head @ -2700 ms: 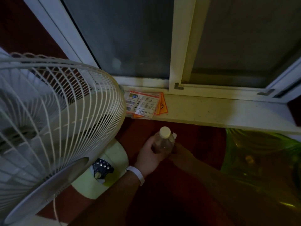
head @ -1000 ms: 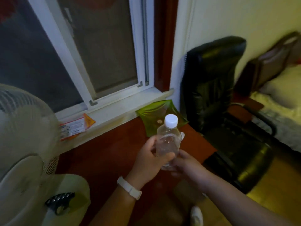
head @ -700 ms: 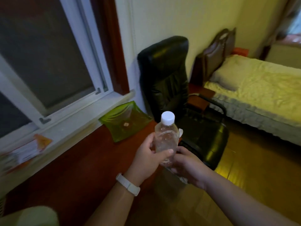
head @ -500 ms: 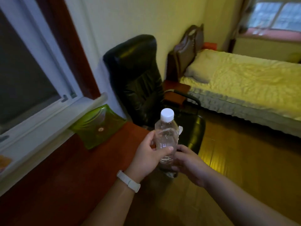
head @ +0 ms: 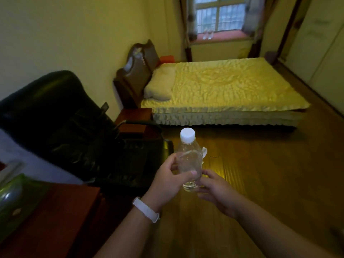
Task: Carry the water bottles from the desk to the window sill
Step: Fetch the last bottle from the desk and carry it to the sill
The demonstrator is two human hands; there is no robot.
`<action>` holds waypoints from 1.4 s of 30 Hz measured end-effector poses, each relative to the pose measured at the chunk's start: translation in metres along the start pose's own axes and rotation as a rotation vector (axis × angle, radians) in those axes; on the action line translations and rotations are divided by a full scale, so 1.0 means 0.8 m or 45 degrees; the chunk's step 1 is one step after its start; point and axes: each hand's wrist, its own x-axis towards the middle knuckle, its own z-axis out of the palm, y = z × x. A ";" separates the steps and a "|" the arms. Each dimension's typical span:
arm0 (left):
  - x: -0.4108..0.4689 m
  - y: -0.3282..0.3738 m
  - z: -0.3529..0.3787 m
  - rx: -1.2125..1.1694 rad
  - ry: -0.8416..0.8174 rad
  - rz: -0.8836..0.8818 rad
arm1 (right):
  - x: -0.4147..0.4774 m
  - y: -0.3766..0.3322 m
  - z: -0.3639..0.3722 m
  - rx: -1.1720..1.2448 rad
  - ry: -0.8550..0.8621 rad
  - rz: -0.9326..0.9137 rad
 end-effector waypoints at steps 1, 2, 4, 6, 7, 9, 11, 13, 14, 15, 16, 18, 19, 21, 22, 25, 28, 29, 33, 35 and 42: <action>0.012 0.006 0.023 0.006 -0.012 0.003 | -0.003 -0.004 -0.025 0.015 0.023 -0.009; 0.023 0.011 0.045 0.001 -0.025 0.002 | -0.006 -0.007 -0.048 0.036 0.040 -0.021; 0.043 0.024 0.086 -0.010 -0.068 0.011 | -0.015 -0.013 -0.093 0.084 0.076 -0.038; 0.064 0.037 0.121 -0.020 -0.112 0.024 | -0.023 -0.019 -0.131 0.132 0.115 -0.052; 0.075 0.042 0.136 -0.028 -0.142 0.032 | -0.026 -0.022 -0.147 0.156 0.135 -0.059; 0.096 0.051 0.165 -0.025 -0.217 0.046 | -0.029 -0.026 -0.178 0.214 0.182 -0.069; 0.116 0.057 0.191 -0.006 -0.280 0.058 | -0.029 -0.026 -0.203 0.262 0.238 -0.065; 0.138 0.061 0.214 -0.008 -0.345 0.059 | -0.025 -0.025 -0.226 0.307 0.300 -0.060; 0.149 0.062 0.225 -0.016 -0.378 0.059 | -0.022 -0.024 -0.238 0.325 0.327 -0.060; 0.161 0.063 0.236 -0.021 -0.407 0.060 | -0.018 -0.024 -0.249 0.337 0.353 -0.056; 0.173 0.061 0.247 -0.022 -0.432 0.060 | -0.014 -0.026 -0.261 0.345 0.374 -0.050; 0.199 0.056 0.264 -0.037 -0.477 0.061 | -0.001 -0.031 -0.281 0.355 0.421 -0.031; 0.213 0.054 0.272 -0.046 -0.499 0.058 | 0.007 -0.035 -0.290 0.361 0.448 -0.023; 0.246 0.051 0.286 -0.047 -0.553 0.058 | 0.026 -0.042 -0.308 0.373 0.489 -0.009; 0.265 0.051 0.292 -0.045 -0.587 0.067 | 0.038 -0.047 -0.316 0.380 0.508 -0.003; 0.328 0.050 0.305 -0.051 -0.658 0.070 | 0.076 -0.070 -0.341 0.394 0.572 0.013; 0.393 0.054 0.315 -0.110 -0.740 0.089 | 0.118 -0.101 -0.364 0.385 0.617 0.002; 0.413 0.056 0.318 -0.117 -0.745 0.078 | 0.131 -0.112 -0.372 0.378 0.635 0.003; 0.490 0.064 0.330 -0.145 -0.759 0.069 | 0.181 -0.153 -0.400 0.377 0.690 -0.018; 0.523 0.066 0.333 -0.137 -0.787 0.074 | 0.204 -0.167 -0.410 0.398 0.710 -0.034; 0.605 0.082 0.358 -0.084 -0.873 0.072 | 0.261 -0.199 -0.454 0.452 0.767 -0.056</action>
